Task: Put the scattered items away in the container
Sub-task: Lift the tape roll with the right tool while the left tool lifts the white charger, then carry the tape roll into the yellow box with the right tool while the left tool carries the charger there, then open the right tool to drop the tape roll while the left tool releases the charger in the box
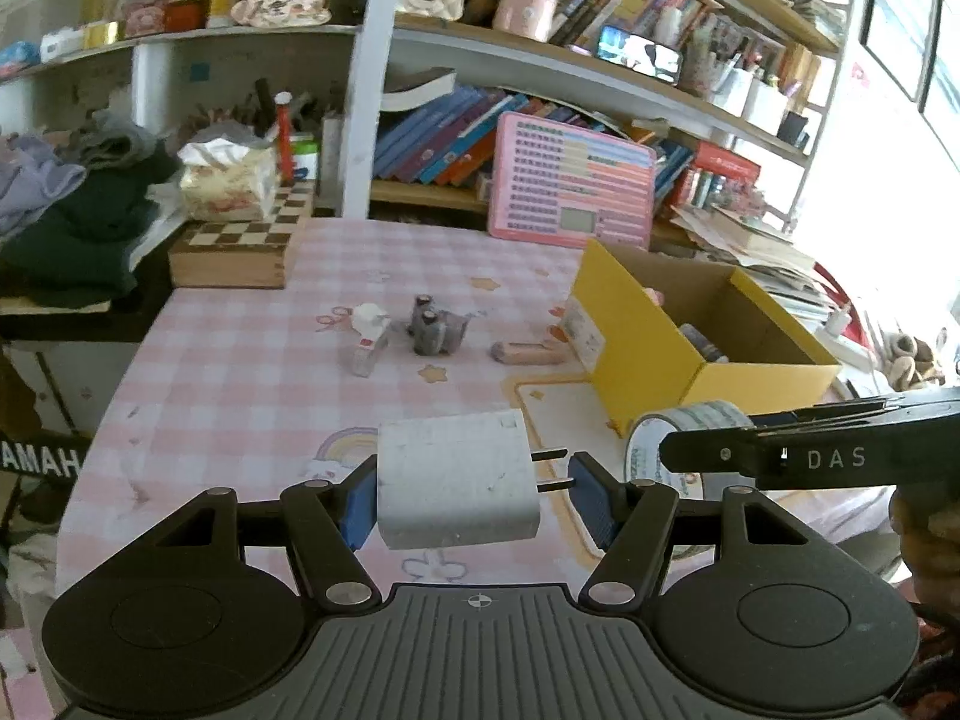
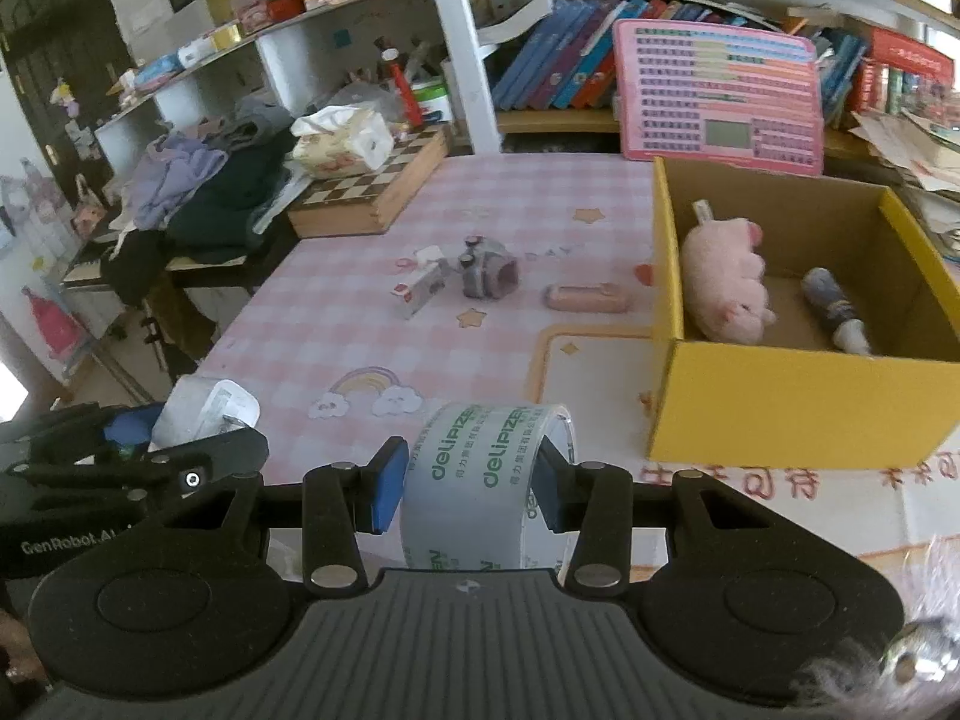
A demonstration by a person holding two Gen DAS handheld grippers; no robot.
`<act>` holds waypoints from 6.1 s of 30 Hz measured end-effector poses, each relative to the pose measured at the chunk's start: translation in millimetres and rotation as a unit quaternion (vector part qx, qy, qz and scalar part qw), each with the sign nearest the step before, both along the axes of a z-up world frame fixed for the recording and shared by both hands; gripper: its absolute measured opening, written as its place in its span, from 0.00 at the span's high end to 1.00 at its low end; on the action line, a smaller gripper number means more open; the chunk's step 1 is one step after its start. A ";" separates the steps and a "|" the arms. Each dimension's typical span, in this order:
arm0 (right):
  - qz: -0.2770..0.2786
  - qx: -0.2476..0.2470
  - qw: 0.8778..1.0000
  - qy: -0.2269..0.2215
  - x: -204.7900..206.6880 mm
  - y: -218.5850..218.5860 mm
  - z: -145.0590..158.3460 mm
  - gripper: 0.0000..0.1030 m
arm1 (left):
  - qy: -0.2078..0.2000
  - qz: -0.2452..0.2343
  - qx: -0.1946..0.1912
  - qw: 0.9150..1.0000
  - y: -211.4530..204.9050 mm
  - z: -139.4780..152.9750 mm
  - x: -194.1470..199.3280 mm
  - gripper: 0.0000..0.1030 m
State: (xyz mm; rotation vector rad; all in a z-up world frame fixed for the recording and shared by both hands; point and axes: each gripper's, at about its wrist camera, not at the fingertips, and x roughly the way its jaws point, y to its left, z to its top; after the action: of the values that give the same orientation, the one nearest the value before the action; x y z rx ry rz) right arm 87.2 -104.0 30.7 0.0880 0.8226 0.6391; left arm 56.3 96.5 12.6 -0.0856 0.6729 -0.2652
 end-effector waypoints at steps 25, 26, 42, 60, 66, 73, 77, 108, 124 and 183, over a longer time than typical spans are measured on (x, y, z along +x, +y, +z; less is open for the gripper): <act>-0.119 -0.007 0.993 0.023 -32.2 -74.8 -11.4 0.60 | -0.004 -0.118 -0.008 0.993 -62.2 -1.3 -0.6 0.37; -0.122 -0.006 0.992 0.023 -31.6 -77.3 -11.6 0.60 | -0.004 -0.121 -0.008 0.993 -64.5 -1.1 -0.4 0.37; -0.149 -0.007 0.989 0.017 -10.6 -122.1 -13.1 0.60 | -0.011 -0.148 -0.008 0.989 -114.6 6.6 18.2 0.37; -0.161 0.000 0.984 -0.079 70.3 -189.8 13.6 0.60 | -0.045 -0.164 0.007 0.985 -204.3 21.4 82.3 0.37; -0.130 0.003 0.985 -0.112 109.1 -195.5 20.9 0.60 | -0.047 -0.135 0.031 0.989 -223.2 23.2 101.8 0.37; -0.080 0.000 0.991 -0.104 150.8 -192.9 16.9 0.60 | -0.043 -0.092 0.060 0.993 -237.1 24.6 120.2 0.37; -0.063 0.001 0.993 -0.101 168.7 -191.7 12.8 0.60 | -0.029 -0.084 0.087 0.992 -249.1 20.8 127.7 0.36; 0.054 0.011 0.990 0.133 284.1 -123.2 -73.2 0.62 | 0.081 -0.106 0.141 0.981 -279.5 -44.0 180.6 0.36; 0.043 0.021 0.991 0.122 279.1 -125.3 -58.1 0.30 | 0.039 -0.106 0.150 0.982 -283.5 -30.1 166.4 0.17; -0.202 -0.077 0.970 -0.114 24.4 -149.4 -18.3 0.18 | -0.032 -0.032 0.077 0.996 -103.6 4.4 26.5 0.06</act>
State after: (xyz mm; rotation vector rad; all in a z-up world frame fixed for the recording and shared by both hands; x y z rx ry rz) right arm 111.6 -253.4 12.3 0.0372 0.6036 0.1939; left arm 82.8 -7.1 17.0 0.0920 0.6318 -0.2758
